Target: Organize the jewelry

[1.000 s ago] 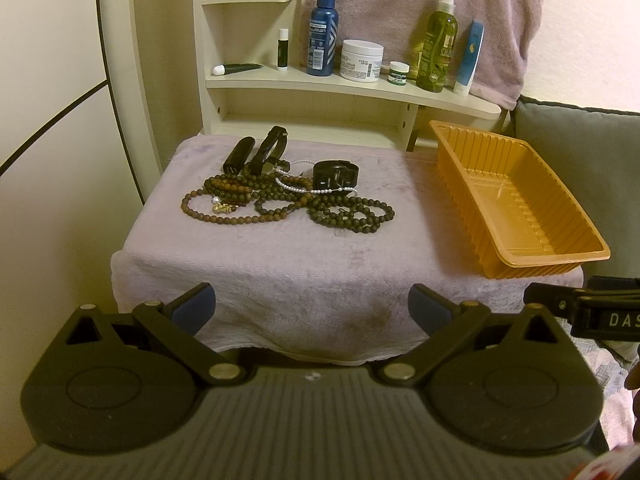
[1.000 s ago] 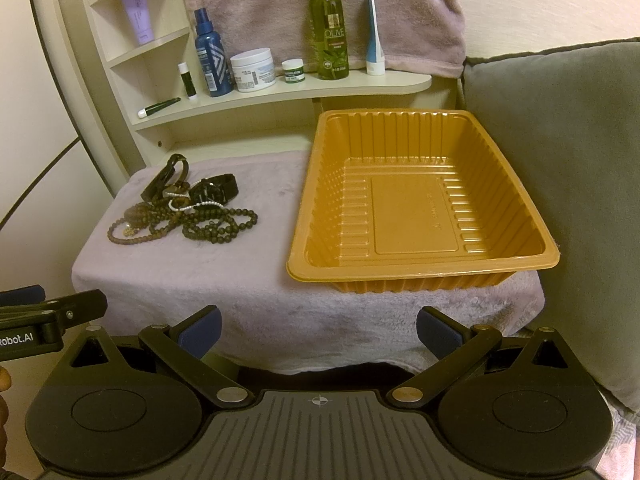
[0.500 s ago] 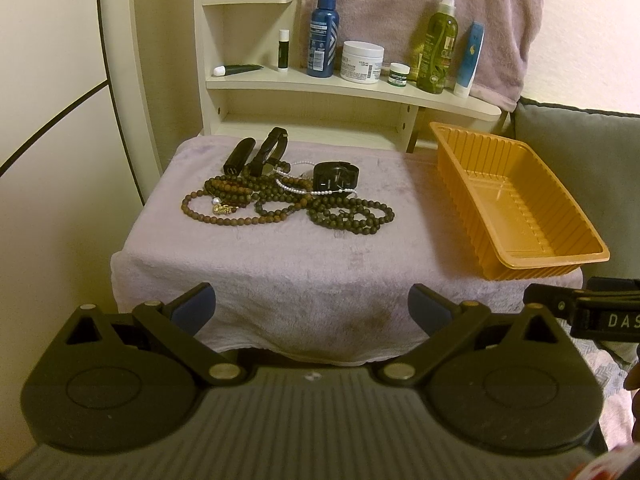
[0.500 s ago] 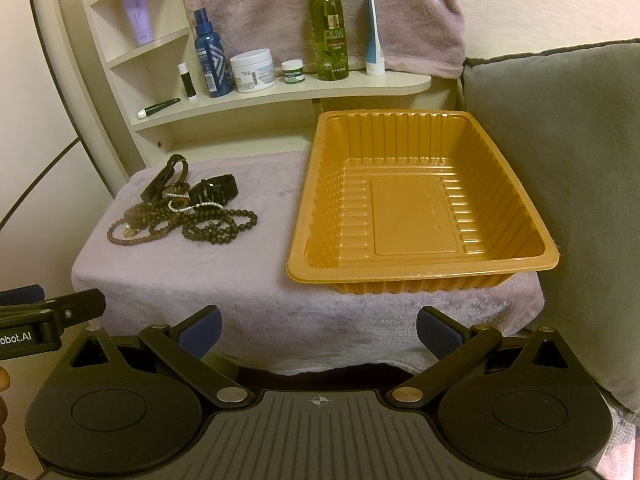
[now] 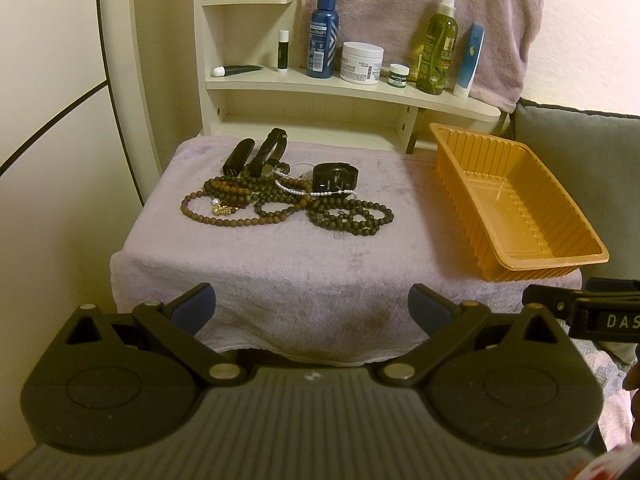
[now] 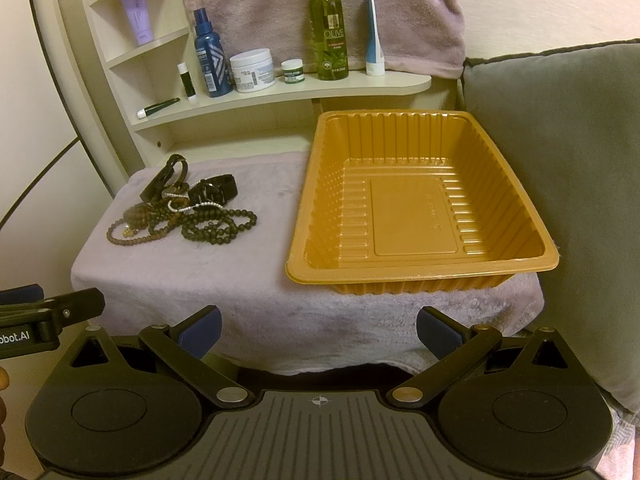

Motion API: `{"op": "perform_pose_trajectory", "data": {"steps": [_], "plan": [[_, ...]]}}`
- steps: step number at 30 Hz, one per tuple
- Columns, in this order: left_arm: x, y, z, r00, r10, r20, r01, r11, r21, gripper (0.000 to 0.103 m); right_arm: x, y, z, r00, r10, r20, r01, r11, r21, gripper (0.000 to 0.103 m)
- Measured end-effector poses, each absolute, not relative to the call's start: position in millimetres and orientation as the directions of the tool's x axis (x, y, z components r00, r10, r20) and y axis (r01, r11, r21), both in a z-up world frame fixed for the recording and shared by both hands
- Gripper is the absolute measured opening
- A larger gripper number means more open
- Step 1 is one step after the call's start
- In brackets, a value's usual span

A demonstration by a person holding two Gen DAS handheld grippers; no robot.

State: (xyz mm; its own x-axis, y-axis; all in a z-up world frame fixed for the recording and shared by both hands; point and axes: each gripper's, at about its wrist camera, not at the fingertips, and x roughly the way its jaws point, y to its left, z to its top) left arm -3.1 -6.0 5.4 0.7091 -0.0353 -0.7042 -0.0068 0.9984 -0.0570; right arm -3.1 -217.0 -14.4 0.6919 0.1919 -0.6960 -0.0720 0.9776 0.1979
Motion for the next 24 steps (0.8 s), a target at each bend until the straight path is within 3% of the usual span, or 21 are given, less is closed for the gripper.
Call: {"op": "perform_pose_trajectory", "data": {"steps": [14,24], "plan": [[7.2,3.6,7.0,0.73,-0.063,-0.68,-0.004,0.995,-0.097,0.102,-3.6,-250.7,-8.7,0.74,0.129,-0.66,0.008,0.98,0.199,0.103],[29.4,5.2,4.0,0.74,-0.098,-0.665,0.006,0.99,-0.138,0.102,4.7,-314.9,-6.6,0.811,-0.033,-0.584,0.138,0.981,0.135,0.102]]}}
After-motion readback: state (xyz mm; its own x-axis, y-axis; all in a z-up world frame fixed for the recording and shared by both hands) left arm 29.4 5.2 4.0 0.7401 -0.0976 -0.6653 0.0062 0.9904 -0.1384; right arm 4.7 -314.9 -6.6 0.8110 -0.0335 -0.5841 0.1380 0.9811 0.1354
